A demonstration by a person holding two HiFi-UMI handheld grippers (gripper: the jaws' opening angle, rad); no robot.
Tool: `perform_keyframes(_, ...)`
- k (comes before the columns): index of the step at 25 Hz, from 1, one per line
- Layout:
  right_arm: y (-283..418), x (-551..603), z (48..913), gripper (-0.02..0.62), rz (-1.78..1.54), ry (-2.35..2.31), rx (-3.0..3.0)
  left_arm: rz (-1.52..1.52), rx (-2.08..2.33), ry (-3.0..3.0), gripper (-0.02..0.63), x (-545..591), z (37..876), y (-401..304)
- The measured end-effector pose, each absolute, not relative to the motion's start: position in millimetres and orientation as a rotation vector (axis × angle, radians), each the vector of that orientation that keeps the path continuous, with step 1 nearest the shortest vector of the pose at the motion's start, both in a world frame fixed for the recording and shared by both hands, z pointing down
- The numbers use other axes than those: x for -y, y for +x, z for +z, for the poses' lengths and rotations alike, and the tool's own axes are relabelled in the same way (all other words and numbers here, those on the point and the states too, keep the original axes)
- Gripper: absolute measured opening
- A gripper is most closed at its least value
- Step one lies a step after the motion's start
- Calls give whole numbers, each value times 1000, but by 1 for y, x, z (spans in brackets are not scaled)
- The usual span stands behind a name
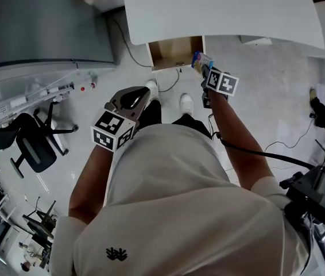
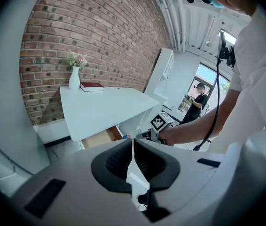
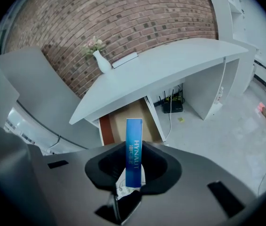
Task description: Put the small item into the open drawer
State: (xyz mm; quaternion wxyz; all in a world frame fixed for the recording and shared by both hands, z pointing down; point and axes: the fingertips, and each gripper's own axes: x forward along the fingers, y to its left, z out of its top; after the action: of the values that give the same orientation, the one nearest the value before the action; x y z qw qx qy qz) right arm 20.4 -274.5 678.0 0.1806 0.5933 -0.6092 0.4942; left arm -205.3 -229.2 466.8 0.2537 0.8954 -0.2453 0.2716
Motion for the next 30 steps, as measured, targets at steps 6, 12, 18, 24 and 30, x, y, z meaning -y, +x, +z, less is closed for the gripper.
perform_keyframes(6,4,308,708,100,1417,1759,1643,769,641,2416,31,255,481,-246)
perform_keyframes(12,3,333,747,100,1466,1834,1545,789,626,2395,31,272,500,-266)
perform_keyframes(18,7,355,784,100,1511,1891,1444,797,631,2364,31,291,513,-283)
perform_keyframes(24,11,367,811,101,1547,1921,1359,797,625,2331,31,304,525,-297)
perform_keyframes(30,10,380,829,103,1532,1907,1313,787,635,2300,31,320,538,-307)
